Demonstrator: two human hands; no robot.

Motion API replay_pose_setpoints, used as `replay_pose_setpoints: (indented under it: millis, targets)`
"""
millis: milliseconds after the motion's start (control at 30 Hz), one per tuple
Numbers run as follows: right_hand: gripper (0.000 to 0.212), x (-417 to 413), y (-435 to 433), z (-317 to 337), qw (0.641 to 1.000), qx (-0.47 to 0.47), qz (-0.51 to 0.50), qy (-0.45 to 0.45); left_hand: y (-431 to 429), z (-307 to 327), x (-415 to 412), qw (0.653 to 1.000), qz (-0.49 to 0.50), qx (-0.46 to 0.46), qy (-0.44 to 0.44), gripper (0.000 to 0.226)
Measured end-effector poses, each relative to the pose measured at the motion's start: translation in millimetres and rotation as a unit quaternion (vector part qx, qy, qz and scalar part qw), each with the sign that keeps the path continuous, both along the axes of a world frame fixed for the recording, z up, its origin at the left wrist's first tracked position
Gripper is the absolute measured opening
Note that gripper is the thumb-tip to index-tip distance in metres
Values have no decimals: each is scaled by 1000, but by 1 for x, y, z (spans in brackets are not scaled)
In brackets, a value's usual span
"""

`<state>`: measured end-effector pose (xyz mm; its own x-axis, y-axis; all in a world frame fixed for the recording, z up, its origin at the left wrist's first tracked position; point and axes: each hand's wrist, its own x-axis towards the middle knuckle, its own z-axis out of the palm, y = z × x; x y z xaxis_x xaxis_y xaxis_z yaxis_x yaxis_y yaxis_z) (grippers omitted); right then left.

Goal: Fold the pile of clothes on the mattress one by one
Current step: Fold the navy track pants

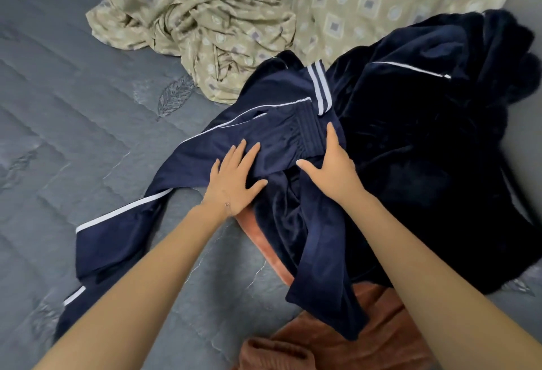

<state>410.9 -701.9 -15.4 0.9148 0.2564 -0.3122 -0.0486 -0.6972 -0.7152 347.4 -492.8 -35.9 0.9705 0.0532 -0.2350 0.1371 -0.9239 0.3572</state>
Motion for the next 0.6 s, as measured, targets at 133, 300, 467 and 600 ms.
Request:
replay_pose_setpoints:
  millis: [133, 300, 467, 600]
  targets:
    - [70, -4, 10, -4, 993, -96, -60, -29, -1, 7, -13, 997, 6, -75, 9, 75]
    - [27, -19, 17, 31, 967, -127, 8, -220, -7, 47, -20, 991, -10, -101, -88, 84]
    - [18, -49, 21, 109, 940, -80, 179, -279, 5, 127, -24, 985, -107, -15, -136, 102]
    - [24, -92, 25, 188, 932, -65, 216, -282, 22, 206, -38, 974, -209, -21, -87, 90]
